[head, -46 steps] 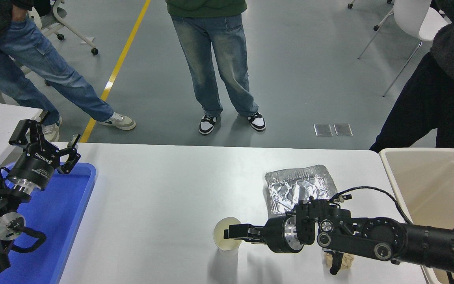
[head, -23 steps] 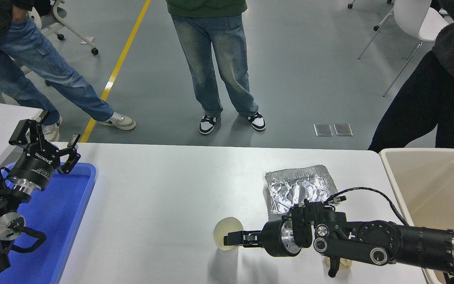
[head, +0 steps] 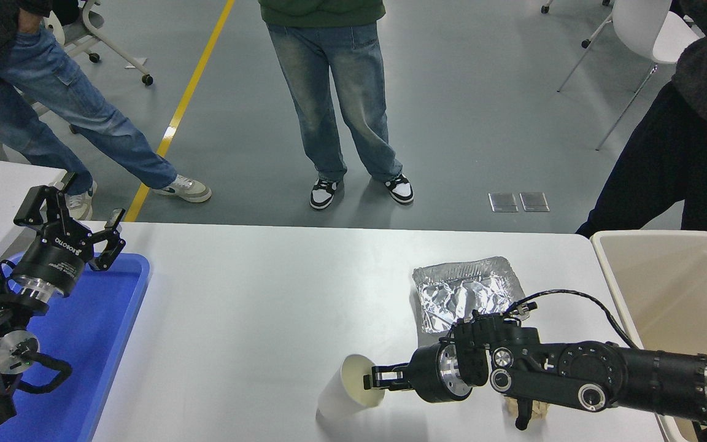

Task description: Clean the table surface

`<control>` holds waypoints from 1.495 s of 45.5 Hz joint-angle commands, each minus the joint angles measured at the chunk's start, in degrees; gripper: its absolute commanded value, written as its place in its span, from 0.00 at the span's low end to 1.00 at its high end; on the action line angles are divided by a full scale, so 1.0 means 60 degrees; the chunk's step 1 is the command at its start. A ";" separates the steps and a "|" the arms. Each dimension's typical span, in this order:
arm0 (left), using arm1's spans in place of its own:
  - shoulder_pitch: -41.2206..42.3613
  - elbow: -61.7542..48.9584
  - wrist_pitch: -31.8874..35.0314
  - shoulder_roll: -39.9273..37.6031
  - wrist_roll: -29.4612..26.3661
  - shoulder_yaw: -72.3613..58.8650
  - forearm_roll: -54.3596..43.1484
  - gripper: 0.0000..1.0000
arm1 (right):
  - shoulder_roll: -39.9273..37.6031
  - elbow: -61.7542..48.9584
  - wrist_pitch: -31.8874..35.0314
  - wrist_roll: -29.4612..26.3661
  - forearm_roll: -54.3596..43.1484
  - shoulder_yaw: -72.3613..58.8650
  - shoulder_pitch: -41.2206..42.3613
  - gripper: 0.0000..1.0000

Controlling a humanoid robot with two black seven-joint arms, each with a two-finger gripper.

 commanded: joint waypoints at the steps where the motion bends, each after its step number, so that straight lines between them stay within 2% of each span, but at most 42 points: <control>1: 0.0000 0.0000 0.0000 0.0000 0.0000 0.0000 0.0000 1.00 | -0.0273 0.0086 0.0226 -0.0001 0.0083 0.0046 0.0098 0.00; 8: 0.0000 0.0000 0.0000 0.0000 0.0000 0.0000 0.0000 1.00 | -0.0990 0.0524 0.0387 -0.0001 0.0302 0.0164 0.0390 0.00; 25: 0.0000 0.0000 0.0000 0.0000 0.0000 0.0000 0.0000 1.00 | -0.4154 0.2458 0.0958 0.0014 0.1943 0.0398 0.1928 0.00; 38: 0.0000 0.0000 0.0000 0.0000 0.0000 0.0000 0.0000 1.00 | -0.5737 0.3308 0.1456 0.0014 0.2397 0.0398 0.2617 0.00; 55: 0.0000 0.0000 0.0000 0.0000 0.0000 0.0000 0.0000 1.00 | -0.8081 0.3953 0.3330 0.0014 0.2954 0.0881 0.4111 0.00; 68: 0.0000 0.0000 0.0000 0.0000 0.0000 0.0000 0.0000 1.00 | -0.8814 0.3953 0.4225 -0.0001 0.3072 0.1277 0.4566 0.00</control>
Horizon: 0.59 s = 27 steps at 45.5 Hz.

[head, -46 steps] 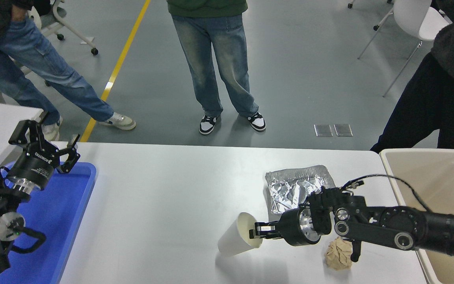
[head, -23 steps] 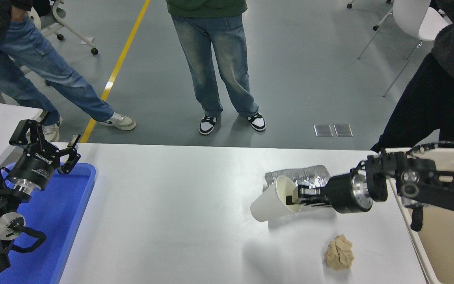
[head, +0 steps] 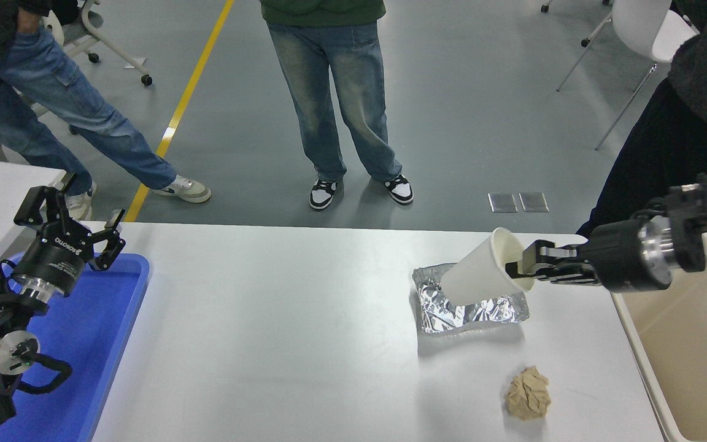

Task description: Clean the table surface

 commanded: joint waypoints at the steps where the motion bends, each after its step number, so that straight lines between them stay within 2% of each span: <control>1: 0.0000 0.0000 0.0000 0.0000 0.0000 0.0000 0.0000 1.00 | -0.0735 0.0097 0.0745 -0.0011 0.0154 0.0276 0.0461 0.00; 16: 0.0000 0.0000 0.0000 0.0000 0.0000 0.0000 0.0000 1.00 | -0.0633 -0.0107 0.0584 -0.0011 0.0125 0.0246 0.0447 0.00; 27: 0.0000 0.0000 0.0000 0.0000 0.0000 0.0000 0.0000 1.00 | -0.0633 -0.1074 -0.0425 -0.0011 0.0052 0.0100 0.0271 0.00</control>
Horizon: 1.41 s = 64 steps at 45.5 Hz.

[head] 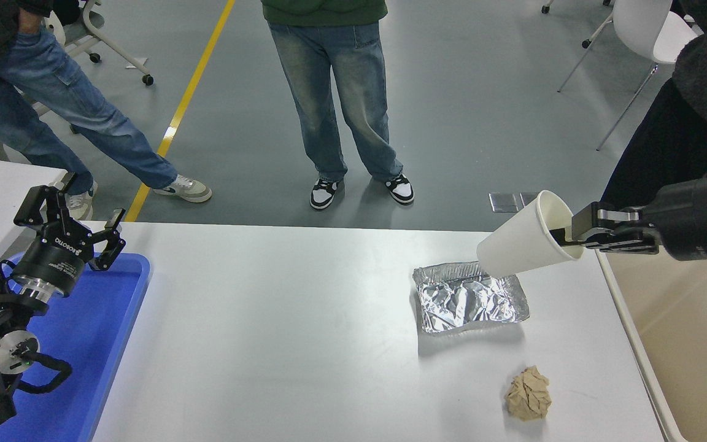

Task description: Clean the table surface

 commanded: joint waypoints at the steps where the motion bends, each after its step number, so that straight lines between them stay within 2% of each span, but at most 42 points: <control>1: 0.0000 0.0000 0.0000 0.0000 0.0000 0.0000 0.0000 1.00 | -0.0021 -0.0801 -0.0889 0.0000 -0.0062 -0.0139 -0.0144 0.00; 19: 0.0000 0.0000 0.0000 0.0000 0.0000 0.0000 0.0000 1.00 | 0.0038 -0.2646 -0.3116 0.0029 -0.0311 -0.0183 -0.1579 0.00; 34: 0.0000 0.0000 0.0000 0.0000 0.0000 0.0000 0.0000 1.00 | 0.0564 -0.4448 -0.5167 0.0117 -0.0223 -0.0593 -0.2561 0.00; 45: 0.0000 0.0000 0.0000 0.0000 0.0000 0.0000 0.0000 1.00 | 0.1809 -0.6337 -0.6339 0.0132 -0.0179 -0.0666 -0.3718 0.00; 58: 0.0000 0.0000 0.0000 0.0000 0.0000 0.0000 0.0000 1.00 | 0.4094 -0.9428 -0.7731 0.0205 -0.0150 -0.1369 -0.4729 0.00; 64: 0.0000 0.0000 0.0000 0.0000 0.0000 0.0000 0.0000 1.00 | 0.4958 -1.0542 -0.8010 0.0220 -0.0150 -0.1399 -0.5125 0.00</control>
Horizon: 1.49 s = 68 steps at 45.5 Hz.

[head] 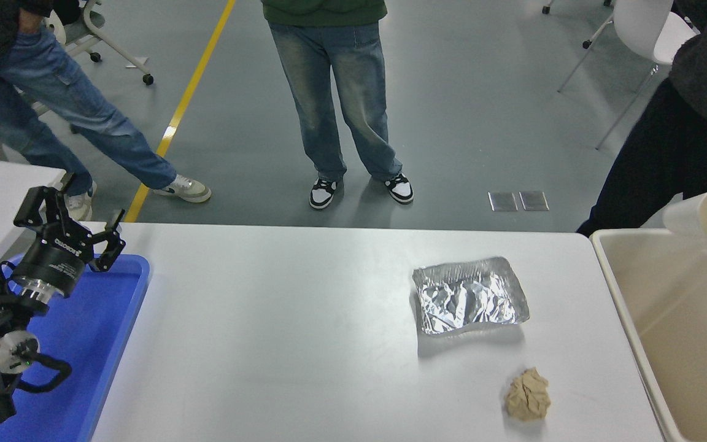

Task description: Clean the table surface

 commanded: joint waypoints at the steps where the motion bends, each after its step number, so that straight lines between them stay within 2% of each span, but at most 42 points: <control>1: 0.0000 0.0001 0.0000 0.0001 0.0001 0.0000 0.0001 1.00 | 0.1681 -0.2263 -0.0849 0.0044 0.0018 -0.0273 -0.0811 0.00; 16: 0.0000 0.0001 0.0000 0.0001 0.0001 0.0000 0.0001 1.00 | 0.3147 -0.4241 -0.0864 0.0044 0.0018 -0.0273 -0.1426 0.00; 35: 0.0000 0.0001 0.0000 0.0001 0.0001 0.0000 0.0001 1.00 | 0.4494 -0.5223 -0.0674 0.0000 0.0018 -0.0771 -0.2203 0.00; 68: -0.0014 0.0016 0.0015 0.0001 0.0001 0.0000 0.0001 1.00 | 0.4686 -0.5502 -0.0059 -0.0088 0.0296 -0.1123 -0.2115 0.00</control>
